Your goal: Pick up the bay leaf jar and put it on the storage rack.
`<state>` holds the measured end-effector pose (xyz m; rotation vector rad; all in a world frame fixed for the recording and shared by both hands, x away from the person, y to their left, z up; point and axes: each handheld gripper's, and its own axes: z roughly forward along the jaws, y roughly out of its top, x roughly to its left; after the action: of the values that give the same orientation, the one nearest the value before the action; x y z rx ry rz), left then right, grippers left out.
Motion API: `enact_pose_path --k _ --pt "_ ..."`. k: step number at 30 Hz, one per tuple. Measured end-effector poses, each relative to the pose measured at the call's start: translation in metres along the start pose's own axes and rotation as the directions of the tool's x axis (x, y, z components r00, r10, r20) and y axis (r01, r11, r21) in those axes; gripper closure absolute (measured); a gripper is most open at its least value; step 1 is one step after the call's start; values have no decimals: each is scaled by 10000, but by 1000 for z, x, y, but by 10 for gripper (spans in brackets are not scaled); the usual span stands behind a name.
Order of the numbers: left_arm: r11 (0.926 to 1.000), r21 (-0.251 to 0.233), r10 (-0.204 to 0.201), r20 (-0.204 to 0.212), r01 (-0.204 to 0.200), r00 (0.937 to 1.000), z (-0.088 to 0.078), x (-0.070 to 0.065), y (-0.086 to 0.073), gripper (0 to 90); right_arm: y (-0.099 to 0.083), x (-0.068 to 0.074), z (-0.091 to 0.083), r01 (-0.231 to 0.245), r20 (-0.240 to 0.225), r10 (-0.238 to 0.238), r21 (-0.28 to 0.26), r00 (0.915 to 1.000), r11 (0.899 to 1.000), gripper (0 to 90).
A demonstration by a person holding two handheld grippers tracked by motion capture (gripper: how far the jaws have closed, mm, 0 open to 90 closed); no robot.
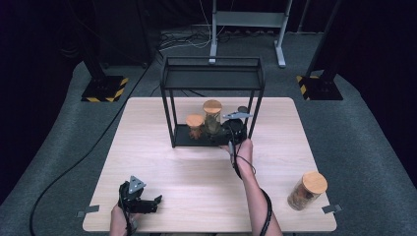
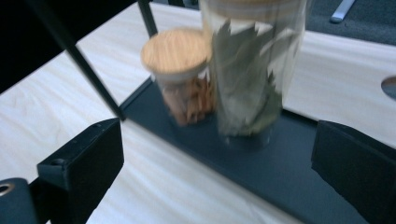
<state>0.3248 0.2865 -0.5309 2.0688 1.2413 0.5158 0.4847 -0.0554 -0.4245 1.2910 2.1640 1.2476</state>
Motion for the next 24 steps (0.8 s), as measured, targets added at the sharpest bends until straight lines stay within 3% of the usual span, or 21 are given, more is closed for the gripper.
enact_pose_path --k 10,12,24 --pt "10000 0 -1 0 1 10000 0 0 0 1 -44 12 -30 155 -302 -152 98 9994 9998 11" --pt "10000 17 19 2 -19 10000 0 0 0 1 -54 13 -36 9 -388 -10 -22 9992 10000 10" --pt "10000 1 -2 -1 2 10000 0 0 0 1 -105 29 -53 76 -520 -53 441 9986 9990 5"
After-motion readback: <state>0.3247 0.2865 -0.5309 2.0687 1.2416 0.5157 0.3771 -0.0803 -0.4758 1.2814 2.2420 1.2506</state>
